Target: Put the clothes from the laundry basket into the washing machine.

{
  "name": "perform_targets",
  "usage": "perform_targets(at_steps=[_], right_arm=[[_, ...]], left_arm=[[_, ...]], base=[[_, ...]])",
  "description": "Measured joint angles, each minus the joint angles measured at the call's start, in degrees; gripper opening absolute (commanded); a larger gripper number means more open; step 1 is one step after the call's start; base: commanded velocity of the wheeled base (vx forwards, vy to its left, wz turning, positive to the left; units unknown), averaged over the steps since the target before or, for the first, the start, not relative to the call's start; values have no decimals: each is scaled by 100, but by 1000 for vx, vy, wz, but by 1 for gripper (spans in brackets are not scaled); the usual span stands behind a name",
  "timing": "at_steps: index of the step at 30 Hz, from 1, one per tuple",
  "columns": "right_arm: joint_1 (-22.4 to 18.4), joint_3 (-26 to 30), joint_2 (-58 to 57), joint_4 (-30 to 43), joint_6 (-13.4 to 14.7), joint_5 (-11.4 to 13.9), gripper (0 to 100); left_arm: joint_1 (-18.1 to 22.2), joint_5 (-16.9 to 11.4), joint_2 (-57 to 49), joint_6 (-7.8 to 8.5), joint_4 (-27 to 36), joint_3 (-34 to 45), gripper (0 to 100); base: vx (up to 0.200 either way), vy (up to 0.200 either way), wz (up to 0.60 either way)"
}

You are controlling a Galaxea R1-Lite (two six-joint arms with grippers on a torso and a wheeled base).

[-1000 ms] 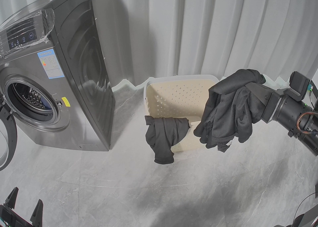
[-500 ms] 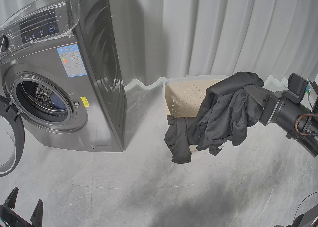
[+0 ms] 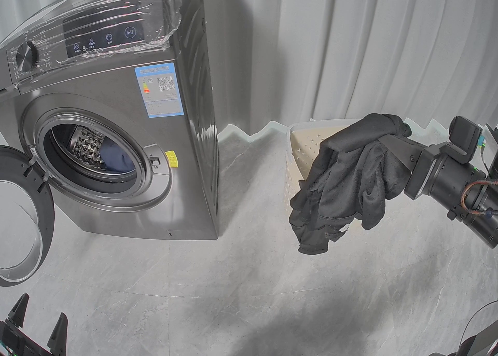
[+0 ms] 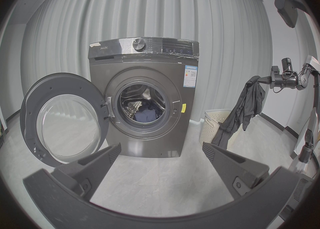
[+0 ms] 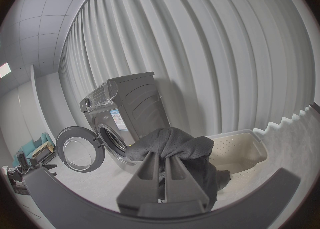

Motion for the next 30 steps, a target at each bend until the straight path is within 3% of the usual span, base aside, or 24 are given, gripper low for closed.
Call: perform_targets(at_steps=[14,20,30], right_arm=[[4,41,59,-33,4,0,0],[9,52,80,-38,11,0,0],[61,98,149,-158,11,2,0]], left_arm=[[0,0,1,0,-2,0,100],[0,0,4,0,2,0,100],[5,0,4,-2,5,0,100]], base=[[-171,0,0],[0,0,0],[0,200,0]])
